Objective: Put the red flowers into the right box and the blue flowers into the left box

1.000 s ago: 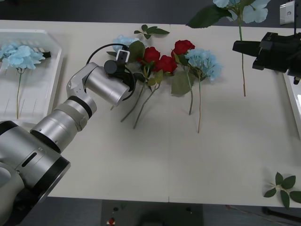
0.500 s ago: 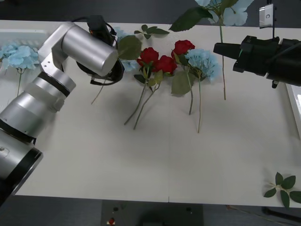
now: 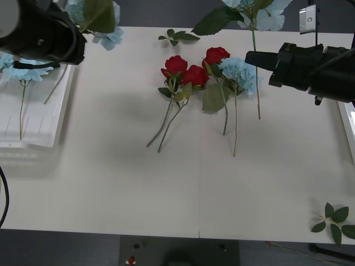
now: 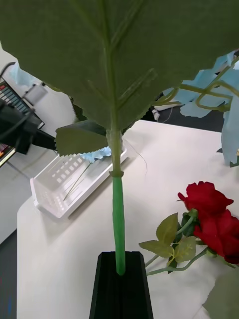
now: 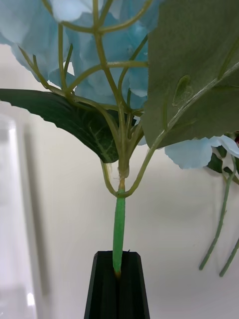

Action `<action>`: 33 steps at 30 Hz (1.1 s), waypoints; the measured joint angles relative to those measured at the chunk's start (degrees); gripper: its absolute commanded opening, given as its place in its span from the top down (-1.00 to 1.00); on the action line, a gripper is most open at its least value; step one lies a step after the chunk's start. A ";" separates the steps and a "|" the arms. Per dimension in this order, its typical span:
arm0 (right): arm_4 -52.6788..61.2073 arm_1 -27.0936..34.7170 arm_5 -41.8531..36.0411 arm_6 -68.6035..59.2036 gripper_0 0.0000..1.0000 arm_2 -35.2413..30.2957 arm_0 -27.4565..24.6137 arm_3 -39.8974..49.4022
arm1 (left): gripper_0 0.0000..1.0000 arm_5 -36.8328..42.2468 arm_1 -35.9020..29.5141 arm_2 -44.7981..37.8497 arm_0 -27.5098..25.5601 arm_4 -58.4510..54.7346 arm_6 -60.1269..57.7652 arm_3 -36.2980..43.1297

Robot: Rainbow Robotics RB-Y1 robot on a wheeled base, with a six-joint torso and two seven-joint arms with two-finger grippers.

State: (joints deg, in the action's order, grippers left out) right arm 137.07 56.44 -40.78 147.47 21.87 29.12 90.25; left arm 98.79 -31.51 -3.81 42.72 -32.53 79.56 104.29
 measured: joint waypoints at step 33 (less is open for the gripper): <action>6.72 2.85 26.09 -1.45 1.00 24.16 14.39 12.30 | 1.00 -44.88 -15.22 -15.99 -12.70 -5.73 12.24 -31.67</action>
State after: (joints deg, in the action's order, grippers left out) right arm 143.79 59.28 -14.68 146.02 46.03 43.51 102.56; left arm 53.90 -46.73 -19.80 30.02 -38.26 91.80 72.63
